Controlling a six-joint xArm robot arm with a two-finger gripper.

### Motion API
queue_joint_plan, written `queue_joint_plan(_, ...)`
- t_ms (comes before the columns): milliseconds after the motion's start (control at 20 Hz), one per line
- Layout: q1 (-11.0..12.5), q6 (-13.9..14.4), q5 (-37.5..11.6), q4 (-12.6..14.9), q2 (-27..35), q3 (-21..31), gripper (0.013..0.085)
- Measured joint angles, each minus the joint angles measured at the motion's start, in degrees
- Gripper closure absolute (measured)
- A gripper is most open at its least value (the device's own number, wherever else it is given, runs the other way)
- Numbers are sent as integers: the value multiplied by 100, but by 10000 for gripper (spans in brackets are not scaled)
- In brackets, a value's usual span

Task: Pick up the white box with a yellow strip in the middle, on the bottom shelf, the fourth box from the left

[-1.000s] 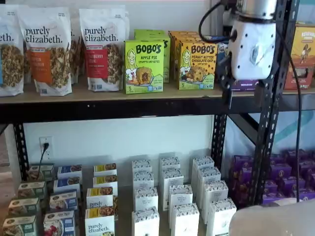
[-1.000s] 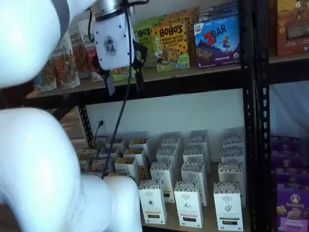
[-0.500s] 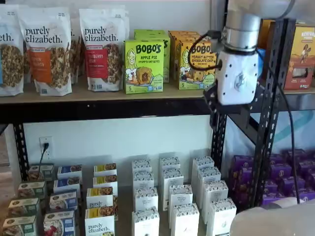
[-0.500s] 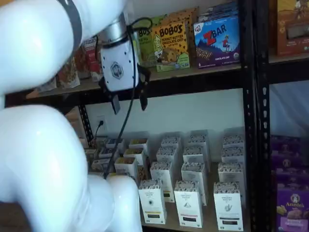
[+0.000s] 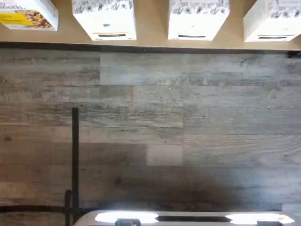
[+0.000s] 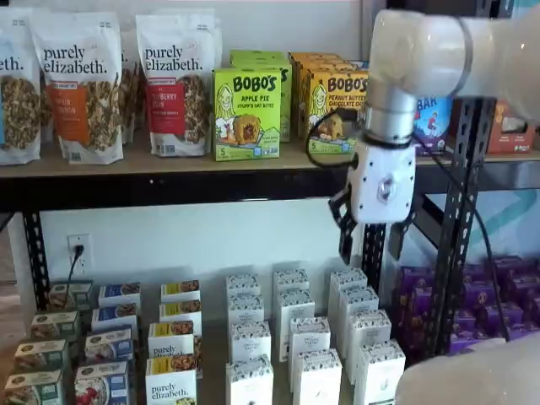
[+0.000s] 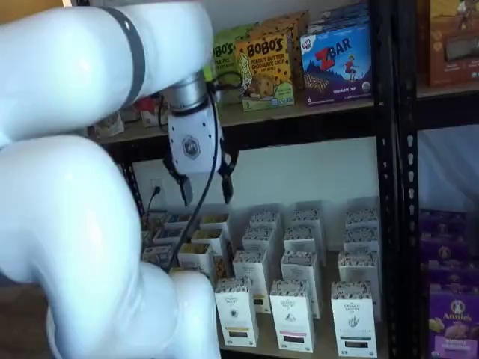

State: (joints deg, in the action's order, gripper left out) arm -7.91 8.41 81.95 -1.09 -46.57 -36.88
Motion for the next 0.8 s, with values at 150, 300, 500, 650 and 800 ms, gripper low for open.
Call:
queue_joint_plan(150, -120, 112, -388, -2, 119, 288, 130)
queue_joint_plan(300, -234, 220, -789, -11, 256, 559, 130)
queue_joint_plan(500, -413, 398, -1391, 20, 434, 902, 130)
queue_joint_plan(650, -564, 548, -1873, 30, 654, 1125, 130)
queue_joint_plan(800, -677, 628, -2192, -30, 989, 1222, 130)
